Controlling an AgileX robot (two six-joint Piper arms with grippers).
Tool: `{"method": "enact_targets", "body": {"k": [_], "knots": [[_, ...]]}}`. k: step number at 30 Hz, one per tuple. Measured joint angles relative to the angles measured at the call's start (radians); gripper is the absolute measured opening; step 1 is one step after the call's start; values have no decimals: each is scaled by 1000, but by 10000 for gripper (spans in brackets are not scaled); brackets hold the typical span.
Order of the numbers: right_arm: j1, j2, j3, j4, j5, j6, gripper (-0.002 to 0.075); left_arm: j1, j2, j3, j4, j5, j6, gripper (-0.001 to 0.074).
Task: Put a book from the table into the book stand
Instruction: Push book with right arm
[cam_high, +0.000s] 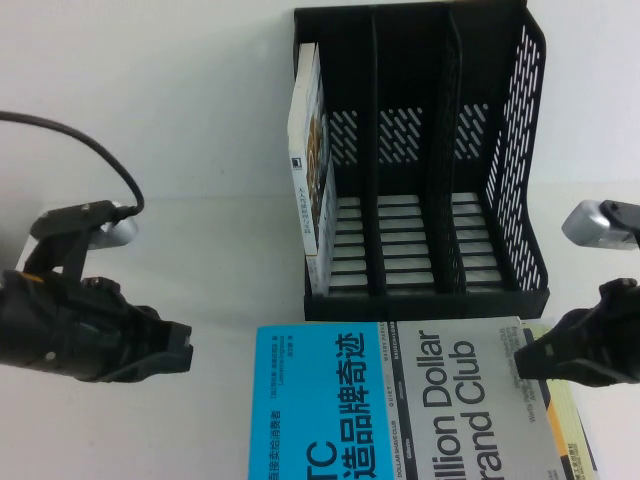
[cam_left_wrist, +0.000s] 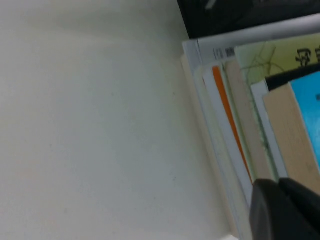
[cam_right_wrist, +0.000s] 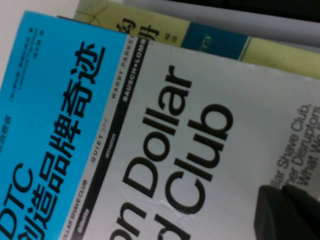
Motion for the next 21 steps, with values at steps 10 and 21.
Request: {"method": "enact_targets", "body": {"k": [10,21], "knots": [[1,104,-23,94,32,-59,-3,263,182,-40,-329,247,191,-4],[1,66,-77,-167,36,116,-3,340,189,-42,-297,371,253,-4]]}}
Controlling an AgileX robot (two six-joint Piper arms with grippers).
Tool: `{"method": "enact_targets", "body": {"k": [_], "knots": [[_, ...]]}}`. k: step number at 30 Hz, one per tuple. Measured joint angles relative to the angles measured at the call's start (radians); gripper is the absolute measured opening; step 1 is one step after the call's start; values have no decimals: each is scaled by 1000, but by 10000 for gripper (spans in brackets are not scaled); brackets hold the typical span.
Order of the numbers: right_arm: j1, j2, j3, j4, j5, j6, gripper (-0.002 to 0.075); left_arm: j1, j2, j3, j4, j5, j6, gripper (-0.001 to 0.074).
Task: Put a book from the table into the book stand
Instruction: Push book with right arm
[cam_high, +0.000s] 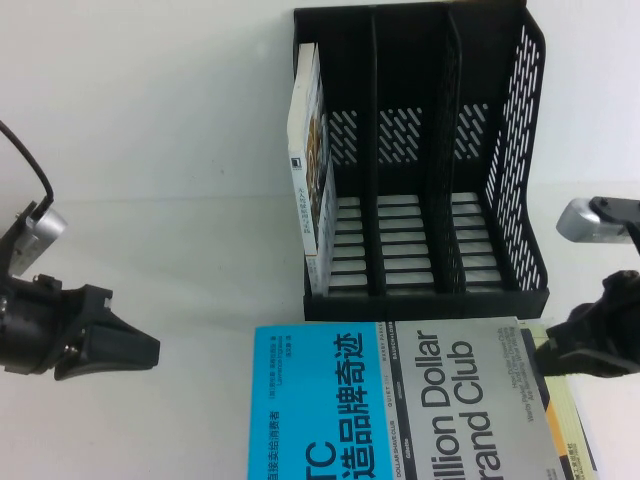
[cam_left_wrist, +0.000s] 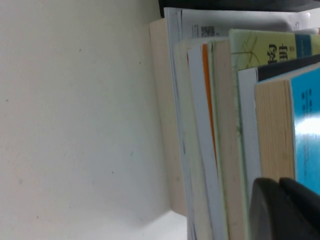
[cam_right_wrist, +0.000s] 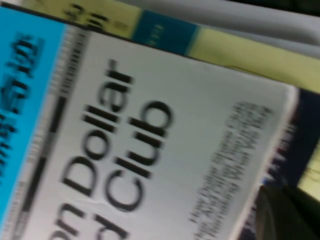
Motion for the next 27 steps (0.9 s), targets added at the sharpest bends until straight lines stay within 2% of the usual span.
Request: {"method": "enact_targets", "body": {"k": [4,7,10,13,18,21,24,27], "knots": [[0,-6,0,-91,-1,79,-3,0,0,0,0,-22,-22,-4],[0,-6,0,-87,7,89,-3,0,0,0,-8,-44,-54,1],[5,-4,0,-58,32,89,-3,0,0,0,-25,-61,-84,44],[32,12,0,-45,34,85,-3,0,0,0,-44,-66,-96,133],[91,49,-2,-1,21,57,-3,0,0,0,-47,-60,-103,360],[126,70,-5,22,21,47,-3,0,0,0,-47,-38,-104,470],[143,83,-11,36,19,45,-3,0,0,0,-34,2,-104,536],[144,85,-11,38,19,45,-3,-17,0,0,5,28,-109,566]]}}
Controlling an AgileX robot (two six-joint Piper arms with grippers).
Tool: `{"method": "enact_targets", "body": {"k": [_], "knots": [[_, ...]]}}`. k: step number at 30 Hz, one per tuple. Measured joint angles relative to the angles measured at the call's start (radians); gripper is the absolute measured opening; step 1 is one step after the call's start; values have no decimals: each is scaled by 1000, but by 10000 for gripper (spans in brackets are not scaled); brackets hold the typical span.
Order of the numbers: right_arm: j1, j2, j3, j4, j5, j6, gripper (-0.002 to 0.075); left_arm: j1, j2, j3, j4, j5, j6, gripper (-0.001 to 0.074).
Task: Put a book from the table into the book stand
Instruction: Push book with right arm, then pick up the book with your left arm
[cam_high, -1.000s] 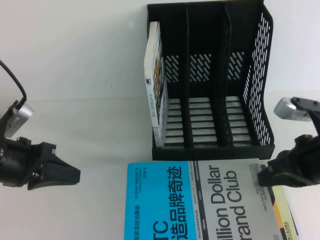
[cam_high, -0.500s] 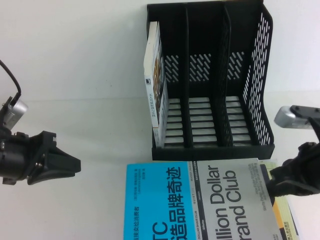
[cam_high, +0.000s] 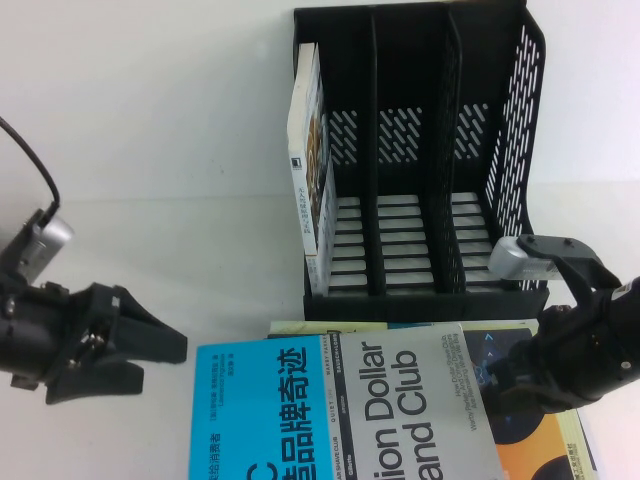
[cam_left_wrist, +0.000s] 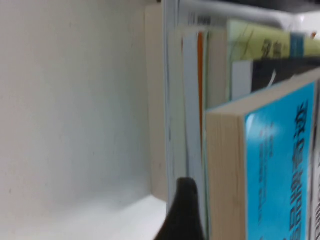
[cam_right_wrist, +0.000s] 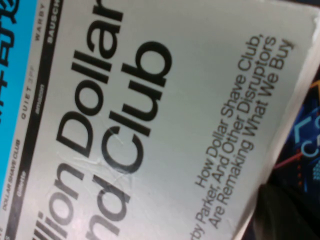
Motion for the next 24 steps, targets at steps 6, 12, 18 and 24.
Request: {"method": "enact_targets", "body": {"k": [6,12,18,24], "knots": [[0,0,0,0,0,-8,-3,-66,12,90,-9,-41,21,584],[0,0,0,0,4,-19,-3,-83,19,308,-367,-80,306,584],[0,0,0,0,4,-29,-3,-83,52,361,-527,-50,407,563],[0,0,-2,0,7,-31,-3,-83,62,361,-574,-52,431,179]]}}
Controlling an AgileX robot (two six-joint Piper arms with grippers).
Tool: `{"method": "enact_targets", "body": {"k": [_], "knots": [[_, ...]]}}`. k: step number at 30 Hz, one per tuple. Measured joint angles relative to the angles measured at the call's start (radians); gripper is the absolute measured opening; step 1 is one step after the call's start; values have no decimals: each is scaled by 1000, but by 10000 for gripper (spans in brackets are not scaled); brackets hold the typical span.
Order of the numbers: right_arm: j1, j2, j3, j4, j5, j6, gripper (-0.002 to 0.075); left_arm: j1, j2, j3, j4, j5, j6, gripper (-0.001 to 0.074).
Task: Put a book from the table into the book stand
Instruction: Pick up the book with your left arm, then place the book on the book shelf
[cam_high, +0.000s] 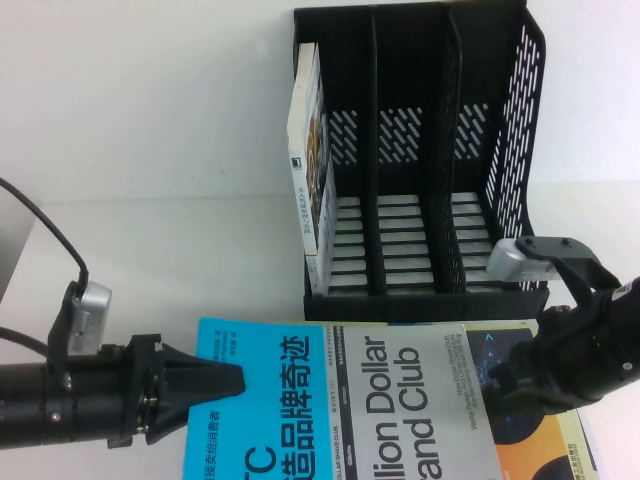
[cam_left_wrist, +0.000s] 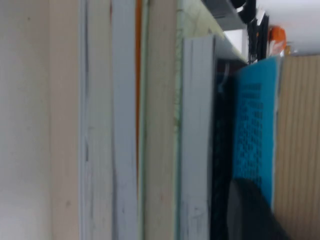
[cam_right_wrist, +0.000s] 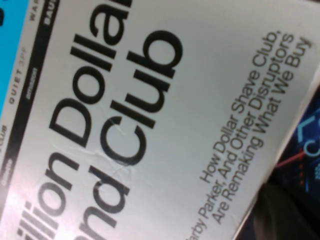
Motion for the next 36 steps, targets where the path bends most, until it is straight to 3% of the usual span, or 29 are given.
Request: {"method": "enact_targets", "body": {"k": [8,14,25,31,36], "knots": [[5,-78,-39,-102,25,57,-3,-2,-27,-147,120,14,-119,187],[5,-270,-62,-283,23,226,-3,-34,-142,-434,385,-12,-460,186],[5,-442,-62,-387,153,356,-3,-403,-59,-1124,1095,-15,-1161,186],[5,-442,-62,-418,211,381,-3,-577,150,-1440,1376,24,-1389,186],[5,-442,-62,-449,237,389,-3,-666,338,-1672,1514,36,-1517,186]]}}
